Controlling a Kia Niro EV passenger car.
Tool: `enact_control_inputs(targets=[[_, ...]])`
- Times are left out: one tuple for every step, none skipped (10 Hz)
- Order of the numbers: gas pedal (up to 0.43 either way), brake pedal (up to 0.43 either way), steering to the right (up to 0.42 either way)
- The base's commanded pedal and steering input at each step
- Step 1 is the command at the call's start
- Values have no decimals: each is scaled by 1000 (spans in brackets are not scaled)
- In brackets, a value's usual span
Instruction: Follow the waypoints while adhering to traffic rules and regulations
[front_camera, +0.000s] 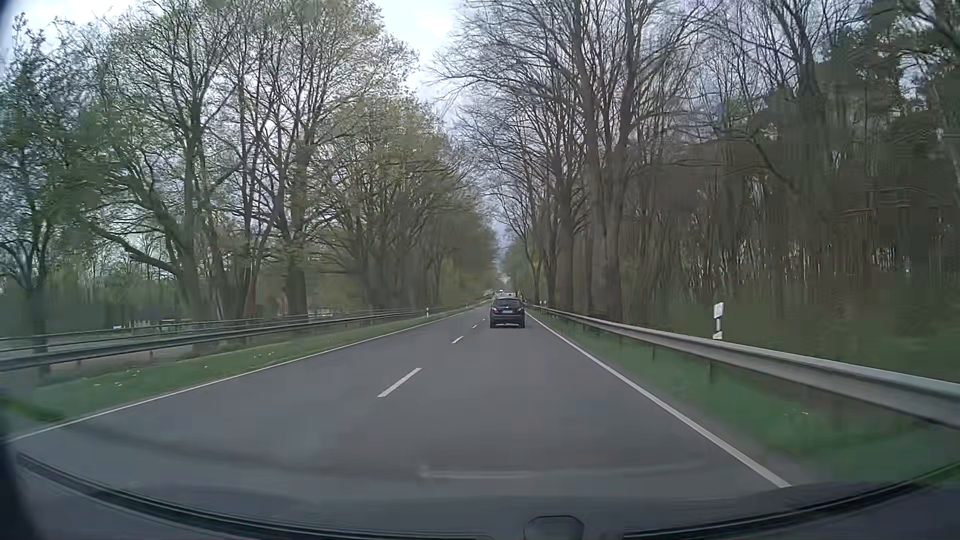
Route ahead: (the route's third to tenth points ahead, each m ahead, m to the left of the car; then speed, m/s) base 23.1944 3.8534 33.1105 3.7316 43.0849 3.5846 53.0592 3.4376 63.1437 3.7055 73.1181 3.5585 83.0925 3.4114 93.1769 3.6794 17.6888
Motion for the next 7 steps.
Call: enact_control_inputs(targets=[[157, 0, -1], [157, 0, -1], [157, 0, -2], [157, 0, -2], [157, 0, -1], [157, 0, -1], [150, 0, -2]])
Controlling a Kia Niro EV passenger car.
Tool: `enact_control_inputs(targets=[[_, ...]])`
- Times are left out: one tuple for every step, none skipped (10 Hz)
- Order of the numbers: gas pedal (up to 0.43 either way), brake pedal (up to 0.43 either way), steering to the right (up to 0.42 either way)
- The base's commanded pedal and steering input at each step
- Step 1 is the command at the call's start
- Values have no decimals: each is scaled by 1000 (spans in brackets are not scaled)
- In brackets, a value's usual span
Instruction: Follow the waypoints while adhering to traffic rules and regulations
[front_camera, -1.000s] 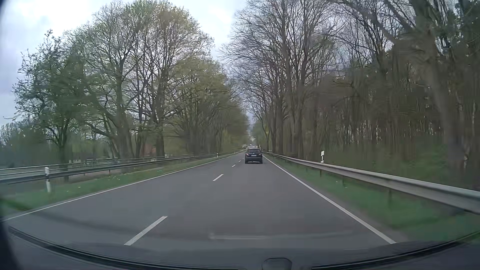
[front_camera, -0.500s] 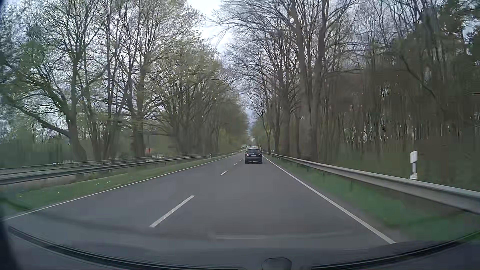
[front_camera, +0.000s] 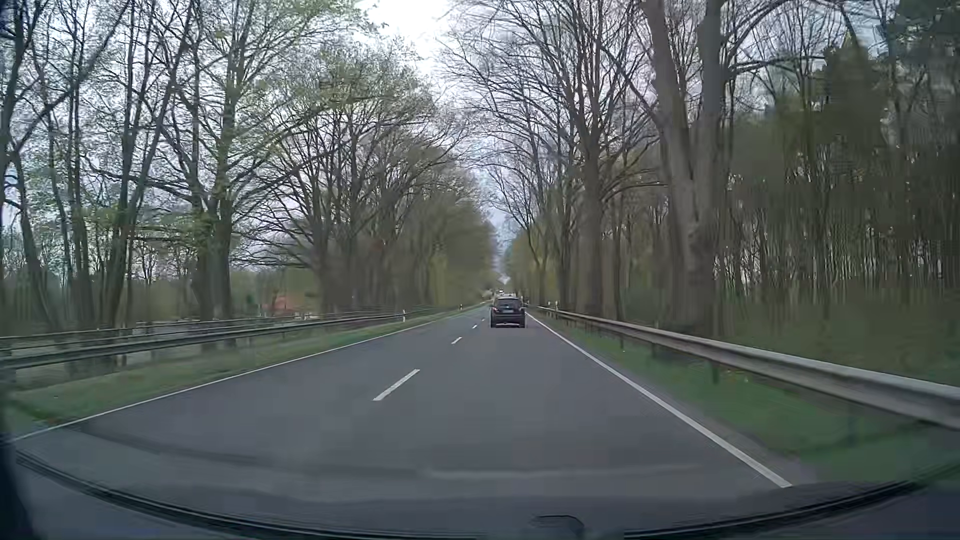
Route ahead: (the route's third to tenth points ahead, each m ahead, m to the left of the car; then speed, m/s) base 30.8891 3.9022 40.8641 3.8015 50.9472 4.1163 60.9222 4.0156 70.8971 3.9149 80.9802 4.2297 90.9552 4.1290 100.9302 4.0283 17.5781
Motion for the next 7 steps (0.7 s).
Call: enact_control_inputs(targets=[[150, 0, -2], [138, 0, -2], [138, 0, -2], [138, 0, -2], [130, 0, -1], [130, 0, -1], [130, 6, -1]])
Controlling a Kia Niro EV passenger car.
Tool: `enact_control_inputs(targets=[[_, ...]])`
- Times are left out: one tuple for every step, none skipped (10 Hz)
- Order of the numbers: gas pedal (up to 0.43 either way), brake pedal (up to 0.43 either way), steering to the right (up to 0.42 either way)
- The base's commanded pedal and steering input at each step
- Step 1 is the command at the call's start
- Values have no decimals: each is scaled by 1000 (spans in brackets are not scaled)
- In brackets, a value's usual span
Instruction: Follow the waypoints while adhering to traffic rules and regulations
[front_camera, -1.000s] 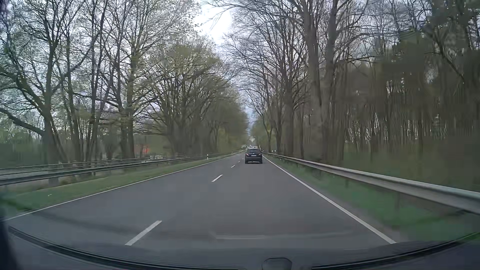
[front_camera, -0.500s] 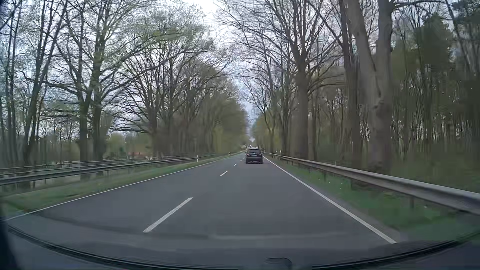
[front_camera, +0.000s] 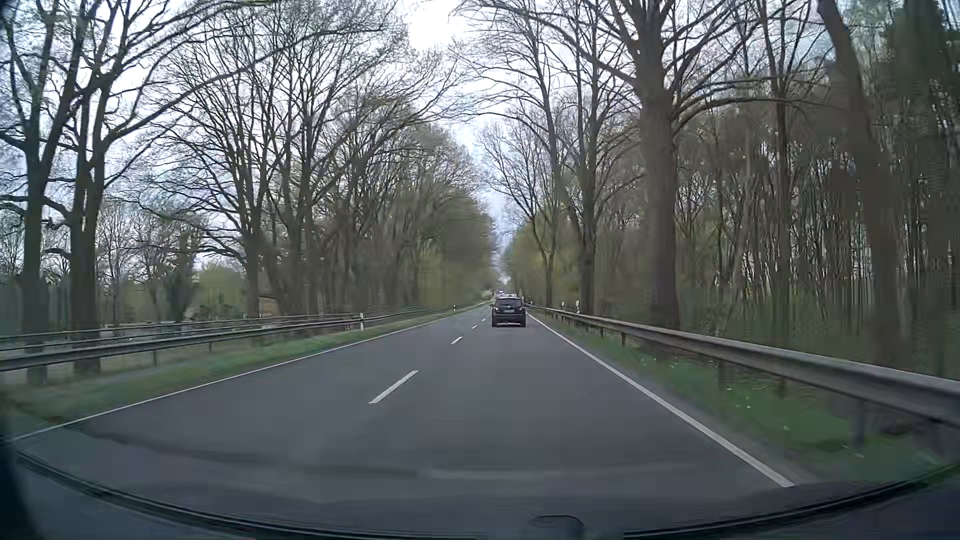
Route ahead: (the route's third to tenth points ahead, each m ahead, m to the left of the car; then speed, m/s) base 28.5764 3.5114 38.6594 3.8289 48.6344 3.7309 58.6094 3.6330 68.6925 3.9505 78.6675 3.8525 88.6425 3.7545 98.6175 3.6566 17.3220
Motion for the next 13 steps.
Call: enact_control_inputs(targets=[[130, 0, -1], [130, 0, -1], [130, 0, -1], [130, 0, -1], [130, 0, -1], [130, 0, -1], [130, 6, -1], [130, 6, -1], [130, 0, -1], [130, 0, -1], [130, 0, -1], [130, 0, -1], [130, 0, -1]])
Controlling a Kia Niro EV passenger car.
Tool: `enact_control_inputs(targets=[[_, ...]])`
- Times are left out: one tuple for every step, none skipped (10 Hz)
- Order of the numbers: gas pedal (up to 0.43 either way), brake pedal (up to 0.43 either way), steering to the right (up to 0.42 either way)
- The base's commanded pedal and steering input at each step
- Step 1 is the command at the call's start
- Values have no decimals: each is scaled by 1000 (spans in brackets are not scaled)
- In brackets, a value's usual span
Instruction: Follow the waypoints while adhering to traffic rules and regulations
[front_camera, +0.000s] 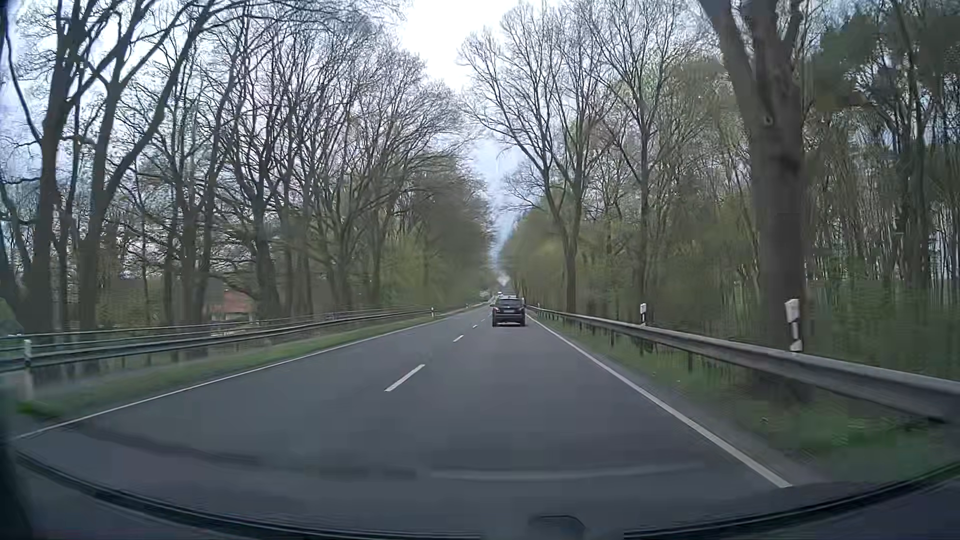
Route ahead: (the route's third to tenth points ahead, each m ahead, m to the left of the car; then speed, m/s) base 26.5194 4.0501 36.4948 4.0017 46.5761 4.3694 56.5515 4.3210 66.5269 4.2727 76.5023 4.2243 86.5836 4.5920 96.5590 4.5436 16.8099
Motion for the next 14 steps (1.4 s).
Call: enact_control_inputs(targets=[[130, 0, -1], [130, 0, -1], [130, 0, -1], [130, 0, -1], [130, 0, -1], [130, 6, -1], [130, 0, -1], [138, 0, -1], [138, 6, -2], [138, 0, -3], [138, 0, -3], [138, 0, -3], [138, 0, -3], [138, 0, -3]])
